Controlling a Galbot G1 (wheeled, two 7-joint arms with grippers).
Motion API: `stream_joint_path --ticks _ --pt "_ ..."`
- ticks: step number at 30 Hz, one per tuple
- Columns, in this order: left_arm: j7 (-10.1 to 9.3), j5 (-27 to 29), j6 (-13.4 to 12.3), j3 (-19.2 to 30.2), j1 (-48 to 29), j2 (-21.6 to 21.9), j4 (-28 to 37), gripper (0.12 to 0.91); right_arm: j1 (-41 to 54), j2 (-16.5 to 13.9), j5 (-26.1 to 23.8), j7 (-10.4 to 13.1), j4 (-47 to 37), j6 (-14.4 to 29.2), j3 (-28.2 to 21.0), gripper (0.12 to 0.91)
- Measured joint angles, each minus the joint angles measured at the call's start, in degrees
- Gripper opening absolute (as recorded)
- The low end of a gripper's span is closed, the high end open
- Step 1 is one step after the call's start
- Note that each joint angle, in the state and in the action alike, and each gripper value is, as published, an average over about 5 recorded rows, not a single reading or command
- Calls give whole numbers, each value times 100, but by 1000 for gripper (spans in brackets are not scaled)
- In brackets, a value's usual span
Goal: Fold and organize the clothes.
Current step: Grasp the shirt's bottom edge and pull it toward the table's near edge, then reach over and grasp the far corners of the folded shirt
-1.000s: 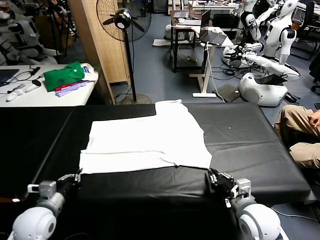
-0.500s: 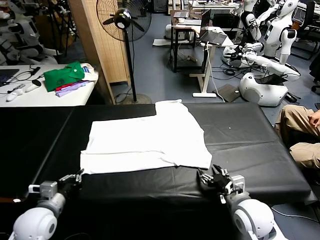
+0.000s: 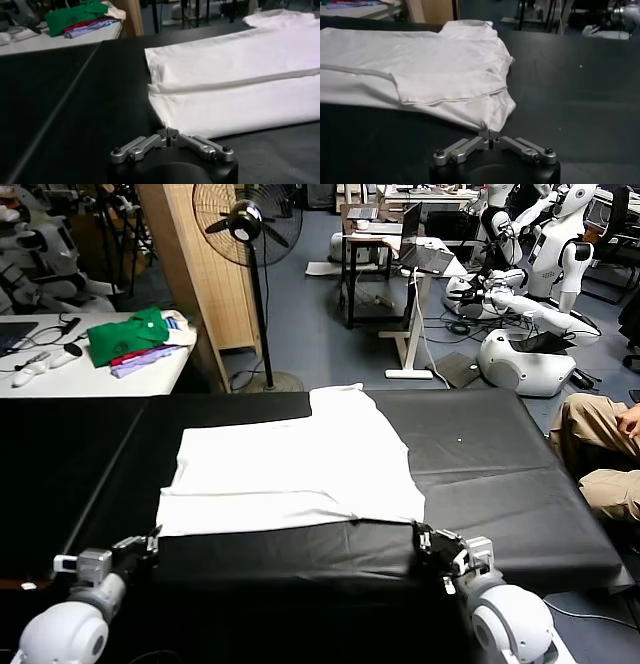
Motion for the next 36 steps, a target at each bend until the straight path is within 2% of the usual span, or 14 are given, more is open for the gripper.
stream_joint_path --ticks 10,13,15,18,24,27,30,34,36 --pt "42 12 -56 -460 1024 415 -553 129 -973 216 -135 86 833 -190 261 121" --pt "25 41 -66 -579 1326 441 -680 129 -1039 256 -238 20 862 -186 256 123" --pt "-9 50 -69 -625 1438 435 -727 145 -1074 261 -305 -41 875 -162 258 151" --pt "-67 47 -61 -639 1486 368 -770 253 -1140 242 -331 -68 945 -162 271 277" --pt "-206 -78 22 -681 1548 209 -917 588 -1224 184 -240 -16 1183 -139 386 612" --pt "-311 -231 67 -786 1647 209 -1034 731 -1092 152 -44 140 1217 106 457 746" --pt "-331 -315 120 -957 1666 230 -1163 789 -872 140 -57 298 1138 380 471 793" --pt "-393 -391 243 -1157 1436 256 -1221 797 -869 26 -50 42 1204 86 551 798" --pt "-427 -585 410 -1245 1331 310 -1249 798 -911 -34 82 21 1298 -41 604 798"
